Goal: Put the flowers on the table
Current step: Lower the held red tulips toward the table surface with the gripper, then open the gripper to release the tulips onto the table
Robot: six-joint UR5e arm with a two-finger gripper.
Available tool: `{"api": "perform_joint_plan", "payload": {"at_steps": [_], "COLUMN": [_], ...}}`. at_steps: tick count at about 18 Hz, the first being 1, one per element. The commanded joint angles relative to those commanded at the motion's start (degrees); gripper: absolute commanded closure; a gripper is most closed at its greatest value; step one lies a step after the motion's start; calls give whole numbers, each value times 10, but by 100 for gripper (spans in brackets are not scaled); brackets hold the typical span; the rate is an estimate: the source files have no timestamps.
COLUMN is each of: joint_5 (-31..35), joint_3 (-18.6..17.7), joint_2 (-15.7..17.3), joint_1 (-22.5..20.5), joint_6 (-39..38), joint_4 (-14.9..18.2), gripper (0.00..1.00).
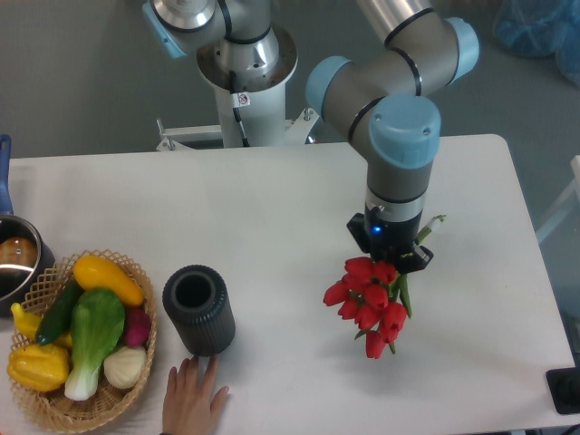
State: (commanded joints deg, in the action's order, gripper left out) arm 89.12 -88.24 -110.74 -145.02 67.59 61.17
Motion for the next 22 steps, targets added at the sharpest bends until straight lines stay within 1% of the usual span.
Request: {"api": "perform_joint_plan", "payload": {"at_steps": [4, 8, 10, 11, 13, 14, 15, 16, 17, 18, 19, 20, 22], "joint_5": [0, 4, 2, 2, 3, 3, 2, 2, 2, -1, -2, -2, -2], "joint_3": [1, 0, -3, -6, -11, -16, -18, -18, -19, -21, -25, -27, -35], "joint_2": [-7, -32, -34, -36, -44, -44, -43, -42, -41, -41, -41, -42, -40], "joint_1": [0, 0, -1, -2, -2, -1, 0, 0, 1, 2, 2, 3, 4], "joint_6": [0, -6, -10, -9, -10, -10, -10, -9, -9, -9, -9, -10, -10], "joint_4": [0, -6, -7, -6, -7, -7, -7, -6, -6, -7, -12, -19, -43], "gripper": [100, 100, 100, 96, 69, 62, 51, 36, 24, 20, 6, 0, 0]}}
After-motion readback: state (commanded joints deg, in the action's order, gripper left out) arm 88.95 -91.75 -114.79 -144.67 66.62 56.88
